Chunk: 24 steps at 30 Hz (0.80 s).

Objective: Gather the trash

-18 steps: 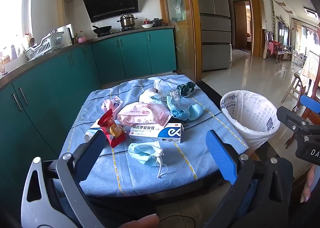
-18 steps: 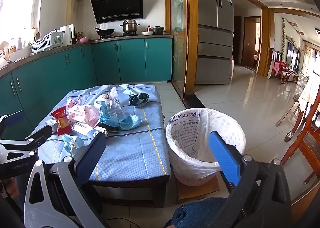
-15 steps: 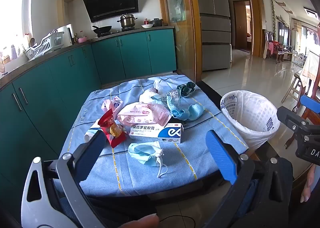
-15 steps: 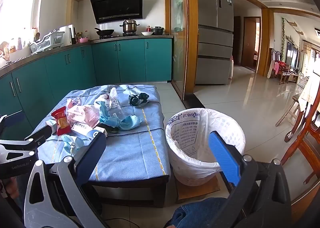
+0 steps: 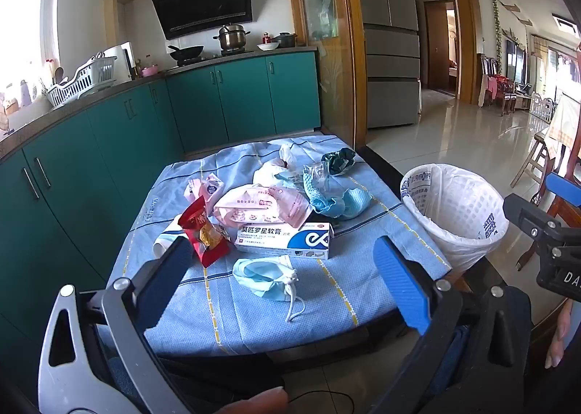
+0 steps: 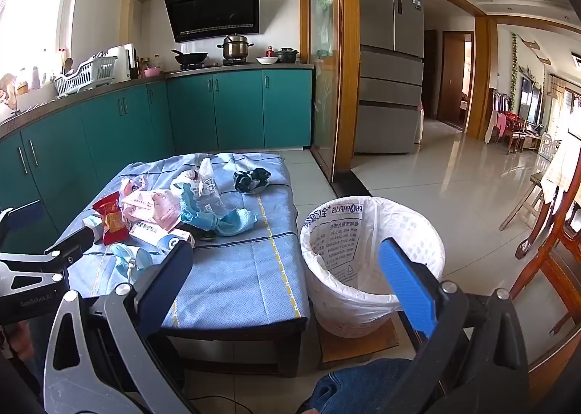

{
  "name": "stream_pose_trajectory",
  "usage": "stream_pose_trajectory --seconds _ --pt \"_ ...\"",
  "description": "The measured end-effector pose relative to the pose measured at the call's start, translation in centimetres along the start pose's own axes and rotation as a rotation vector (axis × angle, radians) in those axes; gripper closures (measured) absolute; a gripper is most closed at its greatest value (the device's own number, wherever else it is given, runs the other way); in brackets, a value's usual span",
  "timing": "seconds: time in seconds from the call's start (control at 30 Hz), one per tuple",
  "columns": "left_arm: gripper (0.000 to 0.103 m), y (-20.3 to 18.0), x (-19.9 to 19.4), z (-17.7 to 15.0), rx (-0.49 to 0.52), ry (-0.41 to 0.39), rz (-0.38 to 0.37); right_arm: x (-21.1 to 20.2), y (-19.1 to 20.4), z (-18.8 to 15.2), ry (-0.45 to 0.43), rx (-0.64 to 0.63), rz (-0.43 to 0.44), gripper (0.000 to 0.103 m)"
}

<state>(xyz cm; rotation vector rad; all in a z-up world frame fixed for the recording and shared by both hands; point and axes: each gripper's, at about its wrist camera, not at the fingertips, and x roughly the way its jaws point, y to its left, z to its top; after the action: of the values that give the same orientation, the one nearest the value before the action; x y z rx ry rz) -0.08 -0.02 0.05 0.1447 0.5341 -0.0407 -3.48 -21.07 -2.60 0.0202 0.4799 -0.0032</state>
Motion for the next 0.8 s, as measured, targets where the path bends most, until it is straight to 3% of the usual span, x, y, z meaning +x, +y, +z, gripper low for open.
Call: stream_pose_trajectory --seconds 0.8 --pt "0.003 -0.01 -0.04 0.00 0.000 0.002 -0.001 -0.09 -0.06 -0.04 0.001 -0.002 -0.002 0.003"
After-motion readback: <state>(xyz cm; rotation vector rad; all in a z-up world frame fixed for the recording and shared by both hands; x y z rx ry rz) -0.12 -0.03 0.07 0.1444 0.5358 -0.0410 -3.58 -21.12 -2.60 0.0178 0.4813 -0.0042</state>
